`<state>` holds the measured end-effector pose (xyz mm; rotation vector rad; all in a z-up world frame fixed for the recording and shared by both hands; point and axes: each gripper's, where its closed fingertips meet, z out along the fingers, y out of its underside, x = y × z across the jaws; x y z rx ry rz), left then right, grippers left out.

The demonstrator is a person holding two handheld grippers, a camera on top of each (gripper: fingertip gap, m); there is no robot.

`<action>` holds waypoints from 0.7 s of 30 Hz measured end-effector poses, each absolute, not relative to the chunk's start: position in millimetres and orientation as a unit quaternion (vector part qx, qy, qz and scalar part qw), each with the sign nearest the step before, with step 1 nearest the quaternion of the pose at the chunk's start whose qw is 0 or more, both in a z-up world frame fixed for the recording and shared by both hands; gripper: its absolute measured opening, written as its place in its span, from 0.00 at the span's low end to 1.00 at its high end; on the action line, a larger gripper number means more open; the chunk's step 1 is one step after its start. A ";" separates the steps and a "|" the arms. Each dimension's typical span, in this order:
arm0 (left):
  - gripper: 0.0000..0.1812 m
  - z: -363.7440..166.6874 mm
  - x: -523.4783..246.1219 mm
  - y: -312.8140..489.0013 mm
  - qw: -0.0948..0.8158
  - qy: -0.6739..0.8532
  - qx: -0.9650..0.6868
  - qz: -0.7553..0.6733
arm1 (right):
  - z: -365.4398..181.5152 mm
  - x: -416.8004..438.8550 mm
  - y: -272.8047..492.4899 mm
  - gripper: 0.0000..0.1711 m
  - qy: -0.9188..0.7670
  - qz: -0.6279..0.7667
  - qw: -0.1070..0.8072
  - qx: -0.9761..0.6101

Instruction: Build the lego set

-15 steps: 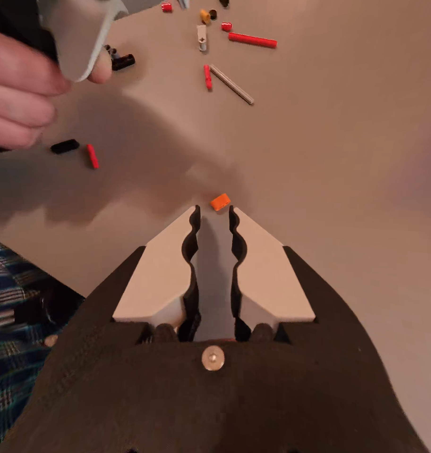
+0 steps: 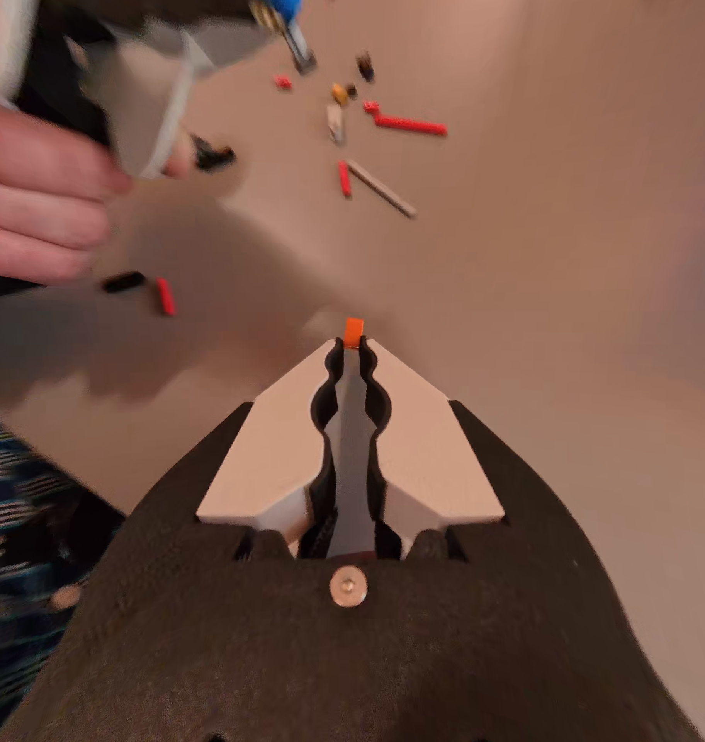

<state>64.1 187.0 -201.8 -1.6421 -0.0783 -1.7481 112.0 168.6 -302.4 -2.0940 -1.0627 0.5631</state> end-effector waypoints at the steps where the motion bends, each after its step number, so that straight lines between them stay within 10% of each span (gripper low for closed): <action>1: 0.12 -201.7 63.6 187.3 0.369 -0.025 -0.638 -0.675 | -292.1 108.8 167.4 0.03 -0.406 0.249 0.362 -0.801; 21: 0.12 -169.2 76.7 178.0 0.447 0.014 -0.570 -0.690 | -170.5 79.9 170.3 0.02 -0.226 0.576 0.447 -0.646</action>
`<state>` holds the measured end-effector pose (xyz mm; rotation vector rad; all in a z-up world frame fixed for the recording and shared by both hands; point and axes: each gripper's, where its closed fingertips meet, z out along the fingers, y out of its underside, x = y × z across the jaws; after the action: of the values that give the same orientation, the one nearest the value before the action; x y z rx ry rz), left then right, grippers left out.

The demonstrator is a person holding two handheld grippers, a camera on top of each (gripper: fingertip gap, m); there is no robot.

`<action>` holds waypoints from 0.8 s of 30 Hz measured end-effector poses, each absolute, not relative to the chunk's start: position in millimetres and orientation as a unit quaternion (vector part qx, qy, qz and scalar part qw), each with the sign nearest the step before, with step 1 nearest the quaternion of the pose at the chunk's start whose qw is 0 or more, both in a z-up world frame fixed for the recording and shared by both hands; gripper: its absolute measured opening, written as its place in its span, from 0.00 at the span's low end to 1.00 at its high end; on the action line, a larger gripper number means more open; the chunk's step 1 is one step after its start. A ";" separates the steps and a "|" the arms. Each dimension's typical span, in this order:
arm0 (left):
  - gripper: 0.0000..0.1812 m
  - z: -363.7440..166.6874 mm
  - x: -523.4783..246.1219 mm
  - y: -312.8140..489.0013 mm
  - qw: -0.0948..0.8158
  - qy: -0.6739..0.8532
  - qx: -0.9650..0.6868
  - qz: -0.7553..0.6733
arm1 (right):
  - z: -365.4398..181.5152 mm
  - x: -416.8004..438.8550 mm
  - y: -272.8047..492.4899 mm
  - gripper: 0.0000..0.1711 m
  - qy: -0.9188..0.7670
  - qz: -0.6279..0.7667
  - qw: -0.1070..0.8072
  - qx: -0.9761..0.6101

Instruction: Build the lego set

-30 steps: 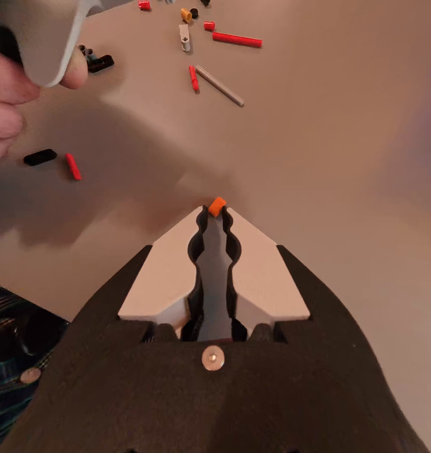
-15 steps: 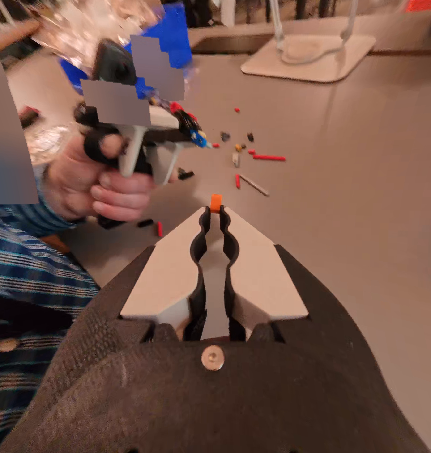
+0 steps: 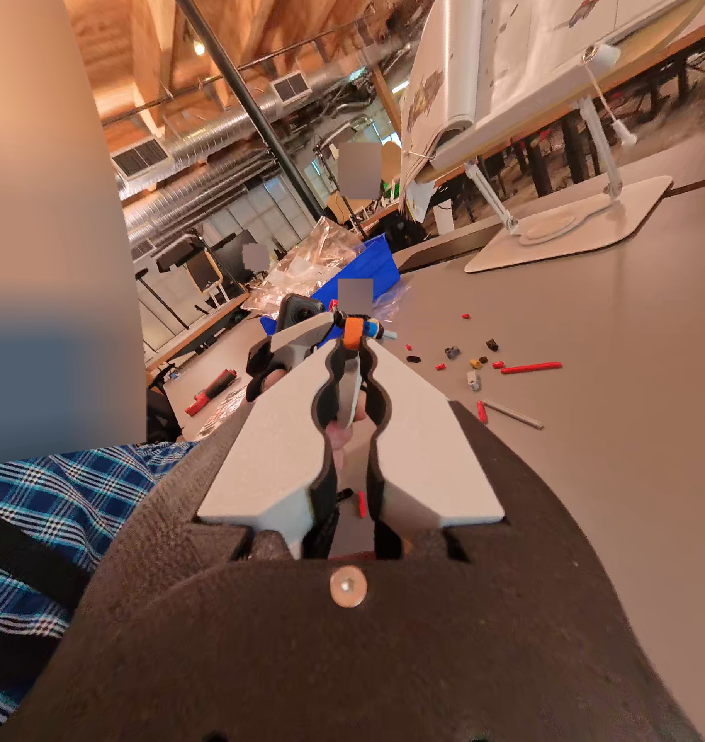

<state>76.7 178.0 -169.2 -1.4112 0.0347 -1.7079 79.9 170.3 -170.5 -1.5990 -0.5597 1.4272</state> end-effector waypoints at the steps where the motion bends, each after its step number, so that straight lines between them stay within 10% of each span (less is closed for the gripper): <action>1: 0.12 -168.7 77.9 176.9 0.446 0.018 -0.569 -0.690 | -170.4 79.4 169.7 0.02 -0.227 0.577 0.446 -0.645; 24: 0.12 -149.1 77.5 168.8 0.514 0.061 -0.530 -0.672 | -153.2 75.5 159.7 0.02 -0.214 0.629 0.439 -0.605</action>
<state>77.5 168.8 -149.1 -1.2743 0.1463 -1.6143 75.5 159.7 -153.2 -1.5046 -0.5327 1.5624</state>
